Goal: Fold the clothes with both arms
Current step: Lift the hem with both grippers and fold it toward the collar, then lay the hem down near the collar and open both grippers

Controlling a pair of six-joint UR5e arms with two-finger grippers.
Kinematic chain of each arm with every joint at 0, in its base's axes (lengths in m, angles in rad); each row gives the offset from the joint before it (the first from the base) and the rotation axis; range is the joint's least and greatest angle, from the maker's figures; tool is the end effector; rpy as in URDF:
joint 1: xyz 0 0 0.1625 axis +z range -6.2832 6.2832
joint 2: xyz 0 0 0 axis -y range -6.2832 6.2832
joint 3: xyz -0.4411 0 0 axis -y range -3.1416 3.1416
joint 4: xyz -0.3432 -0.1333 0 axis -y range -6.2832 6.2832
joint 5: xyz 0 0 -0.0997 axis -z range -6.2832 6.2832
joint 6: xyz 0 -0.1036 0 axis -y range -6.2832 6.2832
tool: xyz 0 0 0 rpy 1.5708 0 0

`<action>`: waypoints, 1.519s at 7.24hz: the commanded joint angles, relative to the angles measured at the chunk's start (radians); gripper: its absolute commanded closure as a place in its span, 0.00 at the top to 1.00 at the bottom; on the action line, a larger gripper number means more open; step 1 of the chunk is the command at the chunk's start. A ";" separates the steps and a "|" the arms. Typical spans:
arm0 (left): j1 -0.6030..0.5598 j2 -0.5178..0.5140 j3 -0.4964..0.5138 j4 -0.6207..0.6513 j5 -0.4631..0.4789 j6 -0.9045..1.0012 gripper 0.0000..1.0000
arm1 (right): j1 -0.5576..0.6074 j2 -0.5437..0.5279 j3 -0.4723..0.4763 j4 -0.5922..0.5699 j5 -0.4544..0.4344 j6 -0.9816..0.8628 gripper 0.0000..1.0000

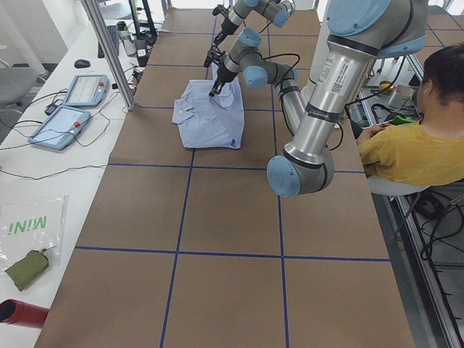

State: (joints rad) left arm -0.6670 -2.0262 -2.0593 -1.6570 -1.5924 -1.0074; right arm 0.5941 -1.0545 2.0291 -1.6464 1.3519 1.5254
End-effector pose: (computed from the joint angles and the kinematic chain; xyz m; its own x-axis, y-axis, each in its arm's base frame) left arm 0.3396 -0.4342 0.2485 0.6644 0.1564 -0.7308 0.2946 0.8438 0.4485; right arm -0.3699 -0.4379 0.2470 0.5464 0.3156 0.7758 -0.6631 0.7288 0.1705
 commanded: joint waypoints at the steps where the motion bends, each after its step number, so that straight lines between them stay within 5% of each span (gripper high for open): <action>1: -0.010 -0.026 0.243 -0.215 0.017 0.013 0.00 | 0.032 0.001 -0.097 0.068 0.006 -0.022 0.00; 3: -0.008 -0.103 0.455 -0.315 0.067 0.024 0.00 | 0.041 0.017 -0.241 0.166 0.004 -0.022 0.00; 6: -0.020 -0.103 0.559 -0.381 0.068 0.143 0.00 | 0.050 0.062 -0.473 0.319 0.006 -0.027 0.00; 11: -0.057 -0.103 0.573 -0.412 0.055 0.260 0.00 | 0.101 0.076 -0.497 0.339 0.056 -0.105 0.00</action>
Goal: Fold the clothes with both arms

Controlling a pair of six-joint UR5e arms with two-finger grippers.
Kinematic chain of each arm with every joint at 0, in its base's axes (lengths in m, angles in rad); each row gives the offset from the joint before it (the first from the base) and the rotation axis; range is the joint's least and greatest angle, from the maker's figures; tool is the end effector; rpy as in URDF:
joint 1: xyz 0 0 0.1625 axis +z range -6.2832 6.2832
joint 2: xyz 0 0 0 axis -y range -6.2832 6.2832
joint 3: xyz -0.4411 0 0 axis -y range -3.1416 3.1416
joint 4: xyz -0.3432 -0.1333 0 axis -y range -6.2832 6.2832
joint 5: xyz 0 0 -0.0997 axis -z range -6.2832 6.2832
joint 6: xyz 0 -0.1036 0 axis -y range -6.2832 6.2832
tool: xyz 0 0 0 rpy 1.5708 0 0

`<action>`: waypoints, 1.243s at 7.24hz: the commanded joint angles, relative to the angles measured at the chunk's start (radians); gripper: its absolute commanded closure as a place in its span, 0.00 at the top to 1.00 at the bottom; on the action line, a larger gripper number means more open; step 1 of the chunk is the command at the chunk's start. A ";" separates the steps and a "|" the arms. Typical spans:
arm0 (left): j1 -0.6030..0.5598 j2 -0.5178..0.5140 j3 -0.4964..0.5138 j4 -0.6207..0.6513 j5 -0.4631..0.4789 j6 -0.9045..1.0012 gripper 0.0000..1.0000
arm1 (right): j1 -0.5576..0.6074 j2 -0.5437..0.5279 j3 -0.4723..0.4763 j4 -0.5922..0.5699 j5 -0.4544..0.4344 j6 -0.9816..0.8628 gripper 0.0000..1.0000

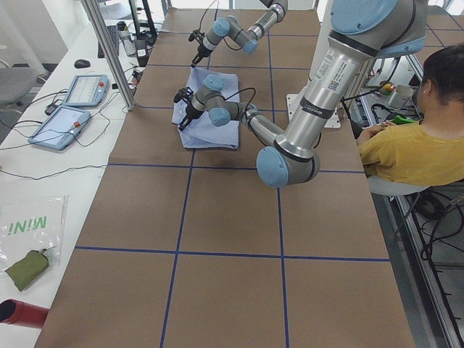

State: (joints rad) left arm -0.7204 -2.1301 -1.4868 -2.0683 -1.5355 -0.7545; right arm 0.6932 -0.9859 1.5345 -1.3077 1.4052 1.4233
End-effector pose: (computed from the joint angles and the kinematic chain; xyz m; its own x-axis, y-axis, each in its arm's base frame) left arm 0.4214 -0.5521 0.3552 0.7861 0.2789 -0.5516 0.1583 0.7718 0.6158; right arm -0.4263 -0.5496 0.3493 0.6298 0.3348 0.7009 -0.6366 0.7395 0.2188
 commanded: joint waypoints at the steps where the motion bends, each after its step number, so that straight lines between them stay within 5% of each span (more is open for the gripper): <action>1: -0.008 0.001 0.000 -0.001 -0.008 0.007 0.00 | 0.002 0.012 -0.002 0.001 0.003 -0.003 0.00; 2: -0.036 0.001 0.000 -0.006 -0.082 0.023 0.64 | 0.002 0.019 -0.004 0.001 0.003 -0.004 0.86; 3: -0.090 0.002 -0.007 -0.034 -0.180 0.126 1.00 | 0.020 0.036 -0.002 0.001 0.041 -0.023 1.00; 4: -0.159 0.013 -0.016 -0.039 -0.344 0.182 1.00 | 0.067 0.038 0.012 0.004 0.195 -0.053 1.00; 5: -0.171 0.053 -0.088 -0.038 -0.371 0.196 1.00 | 0.104 0.017 0.069 -0.002 0.277 -0.105 1.00; 7: -0.153 0.216 -0.269 -0.042 -0.370 0.087 1.00 | 0.106 -0.066 0.159 -0.001 0.282 -0.139 1.00; 9: 0.000 0.350 -0.358 -0.208 -0.327 -0.101 1.00 | 0.097 -0.068 0.164 0.001 0.273 -0.135 1.00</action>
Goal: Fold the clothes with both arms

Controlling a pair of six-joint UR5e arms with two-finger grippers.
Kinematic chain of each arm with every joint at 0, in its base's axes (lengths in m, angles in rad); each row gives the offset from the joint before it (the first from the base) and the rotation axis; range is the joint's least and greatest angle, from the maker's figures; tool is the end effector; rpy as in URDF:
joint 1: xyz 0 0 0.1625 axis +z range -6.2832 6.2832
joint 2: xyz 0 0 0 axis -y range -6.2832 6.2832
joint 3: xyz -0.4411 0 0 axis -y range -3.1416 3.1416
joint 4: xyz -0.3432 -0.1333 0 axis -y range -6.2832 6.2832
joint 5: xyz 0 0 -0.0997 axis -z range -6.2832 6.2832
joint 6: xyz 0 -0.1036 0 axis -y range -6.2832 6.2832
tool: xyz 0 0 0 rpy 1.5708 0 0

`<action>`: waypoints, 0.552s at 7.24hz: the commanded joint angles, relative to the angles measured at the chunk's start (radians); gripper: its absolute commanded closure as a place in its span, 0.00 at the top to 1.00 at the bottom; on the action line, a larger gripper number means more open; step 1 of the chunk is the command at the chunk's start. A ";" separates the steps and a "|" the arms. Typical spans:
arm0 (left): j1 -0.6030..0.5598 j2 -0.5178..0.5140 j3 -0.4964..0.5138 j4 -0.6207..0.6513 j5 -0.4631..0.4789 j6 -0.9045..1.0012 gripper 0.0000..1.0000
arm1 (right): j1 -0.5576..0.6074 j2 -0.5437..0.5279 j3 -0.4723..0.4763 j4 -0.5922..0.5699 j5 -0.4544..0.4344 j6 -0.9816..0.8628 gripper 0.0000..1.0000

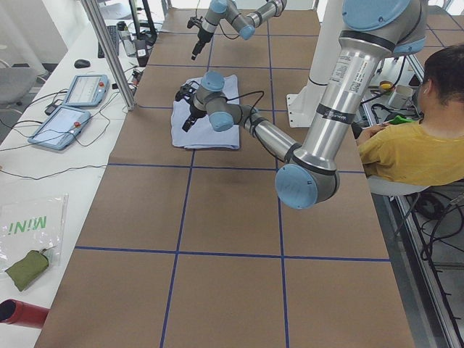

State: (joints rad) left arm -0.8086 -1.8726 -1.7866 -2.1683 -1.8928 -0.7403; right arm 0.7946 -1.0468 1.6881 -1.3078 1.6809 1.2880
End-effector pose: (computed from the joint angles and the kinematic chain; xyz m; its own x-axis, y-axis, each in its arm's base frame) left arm 0.3150 -0.4755 0.3676 0.5667 0.4206 -0.7085 0.1061 0.8155 0.5690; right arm -0.3602 -0.5409 0.3244 0.5969 0.2121 0.7737 -0.5021 0.8510 0.1541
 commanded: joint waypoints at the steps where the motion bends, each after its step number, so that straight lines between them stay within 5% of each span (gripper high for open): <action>1: 0.164 0.145 -0.057 -0.195 0.103 -0.193 1.00 | -0.005 -0.006 0.016 0.002 -0.003 0.004 1.00; 4: 0.328 0.161 -0.030 -0.206 0.246 -0.387 1.00 | -0.011 -0.006 0.018 0.002 -0.009 0.010 1.00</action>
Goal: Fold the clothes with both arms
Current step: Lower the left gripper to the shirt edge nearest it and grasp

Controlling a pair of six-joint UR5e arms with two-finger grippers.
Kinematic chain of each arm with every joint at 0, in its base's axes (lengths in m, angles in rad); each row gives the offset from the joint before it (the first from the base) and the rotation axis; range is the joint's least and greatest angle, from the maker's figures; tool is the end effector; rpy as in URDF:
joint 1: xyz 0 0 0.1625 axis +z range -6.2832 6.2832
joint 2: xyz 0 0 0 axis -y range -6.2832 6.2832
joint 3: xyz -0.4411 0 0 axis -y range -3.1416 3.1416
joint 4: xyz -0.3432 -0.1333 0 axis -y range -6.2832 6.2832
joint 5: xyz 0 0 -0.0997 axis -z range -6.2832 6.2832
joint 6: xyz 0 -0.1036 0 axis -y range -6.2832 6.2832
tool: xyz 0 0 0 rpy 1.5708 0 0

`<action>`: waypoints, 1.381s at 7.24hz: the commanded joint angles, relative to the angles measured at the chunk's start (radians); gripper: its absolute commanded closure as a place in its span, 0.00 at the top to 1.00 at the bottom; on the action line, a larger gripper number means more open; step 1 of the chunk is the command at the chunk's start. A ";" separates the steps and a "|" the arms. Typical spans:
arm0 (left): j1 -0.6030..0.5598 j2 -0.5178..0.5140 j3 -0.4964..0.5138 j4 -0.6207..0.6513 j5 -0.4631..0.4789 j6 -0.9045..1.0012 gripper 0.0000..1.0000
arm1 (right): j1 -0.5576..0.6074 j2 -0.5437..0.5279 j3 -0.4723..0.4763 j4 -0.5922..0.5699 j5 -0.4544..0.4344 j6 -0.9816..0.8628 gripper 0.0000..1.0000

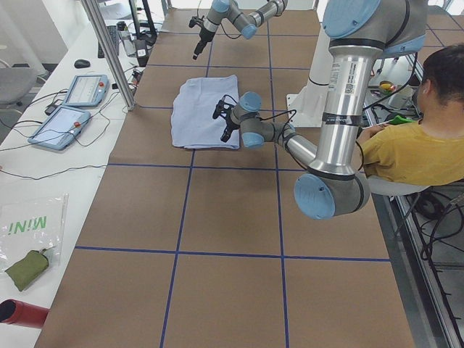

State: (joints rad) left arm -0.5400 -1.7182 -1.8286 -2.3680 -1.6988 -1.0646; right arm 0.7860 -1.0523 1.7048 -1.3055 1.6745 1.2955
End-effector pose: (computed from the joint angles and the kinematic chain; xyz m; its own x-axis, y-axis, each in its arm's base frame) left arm 0.3774 -0.3662 0.4075 0.4679 0.2802 -0.8382 0.2069 0.8873 0.4121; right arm -0.3611 -0.5350 0.3207 0.5887 0.2068 0.7815 -0.5046 0.8493 0.1554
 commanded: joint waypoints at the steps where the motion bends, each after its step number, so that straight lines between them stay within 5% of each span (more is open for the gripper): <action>1: 0.080 0.003 0.018 -0.007 0.060 -0.098 1.00 | -0.002 0.000 0.001 0.000 -0.002 0.004 1.00; 5: 0.106 -0.006 0.086 -0.007 0.135 -0.140 0.85 | -0.010 0.000 0.001 0.000 -0.004 0.007 1.00; 7: 0.106 -0.012 0.080 -0.008 0.134 -0.141 0.10 | -0.010 0.000 0.001 0.000 -0.004 0.007 1.00; 8: 0.106 -0.012 0.074 -0.007 0.134 -0.140 0.00 | -0.010 0.000 0.001 0.000 -0.004 0.007 1.00; 10: 0.107 -0.008 0.069 -0.007 0.139 -0.132 0.00 | -0.011 0.000 0.001 0.002 -0.004 0.007 1.00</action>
State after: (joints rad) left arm -0.4332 -1.7283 -1.7559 -2.3747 -1.5622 -1.2011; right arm 0.7755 -1.0523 1.7058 -1.3051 1.6705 1.3023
